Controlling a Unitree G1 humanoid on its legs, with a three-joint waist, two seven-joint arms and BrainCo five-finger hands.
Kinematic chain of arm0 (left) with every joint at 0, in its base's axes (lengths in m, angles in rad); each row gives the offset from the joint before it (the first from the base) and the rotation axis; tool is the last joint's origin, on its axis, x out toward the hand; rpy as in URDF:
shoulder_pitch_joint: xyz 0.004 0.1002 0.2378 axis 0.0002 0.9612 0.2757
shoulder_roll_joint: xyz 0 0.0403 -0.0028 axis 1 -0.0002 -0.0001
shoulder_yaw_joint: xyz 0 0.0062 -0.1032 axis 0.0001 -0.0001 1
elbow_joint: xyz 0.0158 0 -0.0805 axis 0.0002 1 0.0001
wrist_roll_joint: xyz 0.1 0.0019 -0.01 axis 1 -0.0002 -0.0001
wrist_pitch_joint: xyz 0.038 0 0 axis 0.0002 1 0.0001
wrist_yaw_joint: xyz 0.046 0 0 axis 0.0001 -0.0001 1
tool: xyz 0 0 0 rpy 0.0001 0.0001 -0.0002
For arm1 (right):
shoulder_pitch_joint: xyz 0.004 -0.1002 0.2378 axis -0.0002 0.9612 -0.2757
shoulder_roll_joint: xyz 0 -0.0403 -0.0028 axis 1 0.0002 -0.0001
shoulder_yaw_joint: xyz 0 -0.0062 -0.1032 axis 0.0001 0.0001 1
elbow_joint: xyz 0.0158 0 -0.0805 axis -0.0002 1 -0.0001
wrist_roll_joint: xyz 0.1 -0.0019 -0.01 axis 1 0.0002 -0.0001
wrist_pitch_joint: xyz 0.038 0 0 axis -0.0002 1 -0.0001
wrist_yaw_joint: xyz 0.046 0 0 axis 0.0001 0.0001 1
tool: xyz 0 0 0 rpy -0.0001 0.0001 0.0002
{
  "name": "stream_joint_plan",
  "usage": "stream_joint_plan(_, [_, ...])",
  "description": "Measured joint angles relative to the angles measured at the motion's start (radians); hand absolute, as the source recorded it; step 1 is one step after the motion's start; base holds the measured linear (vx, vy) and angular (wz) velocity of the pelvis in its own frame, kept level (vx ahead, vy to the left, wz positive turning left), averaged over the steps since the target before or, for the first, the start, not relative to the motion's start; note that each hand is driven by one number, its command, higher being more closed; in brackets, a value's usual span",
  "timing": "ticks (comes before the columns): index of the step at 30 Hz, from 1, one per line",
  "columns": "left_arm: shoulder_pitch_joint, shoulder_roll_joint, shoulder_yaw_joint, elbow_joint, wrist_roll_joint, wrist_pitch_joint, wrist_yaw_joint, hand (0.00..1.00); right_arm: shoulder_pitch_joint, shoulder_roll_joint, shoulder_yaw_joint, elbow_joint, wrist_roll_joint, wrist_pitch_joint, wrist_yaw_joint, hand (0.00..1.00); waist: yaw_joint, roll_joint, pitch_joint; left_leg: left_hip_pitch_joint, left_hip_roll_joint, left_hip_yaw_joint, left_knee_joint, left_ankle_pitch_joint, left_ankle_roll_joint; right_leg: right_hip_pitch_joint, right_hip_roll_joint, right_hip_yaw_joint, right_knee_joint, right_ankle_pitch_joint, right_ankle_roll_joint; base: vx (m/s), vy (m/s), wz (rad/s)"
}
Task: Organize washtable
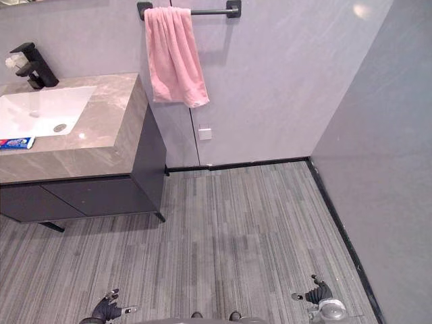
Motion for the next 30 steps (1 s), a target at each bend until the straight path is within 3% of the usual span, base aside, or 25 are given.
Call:
stream_joint_plan(5, [0.004,-0.03,0.036,0.0,-0.035,0.0,0.003,0.0,0.0,0.022,-0.029,0.0,0.064,0.0,-0.001,0.0,0.0,0.001,0.0,0.0,0.0,-0.003,0.0,0.0,0.0,0.001,0.0,-0.006,0.0,0.0,0.0,0.0,-0.003,0.01])
stream_joint_plan(30, [0.004,-0.063,0.035,0.0,-0.054,0.001,0.004,0.0,-0.002,0.114,-0.045,0.0,0.14,0.001,-0.003,0.0,0.005,-0.019,0.011,-0.011,0.006,0.039,-0.026,-0.013,-0.004,-0.022,0.008,0.033,-0.028,0.001,0.0,0.0,-0.003,-0.05])
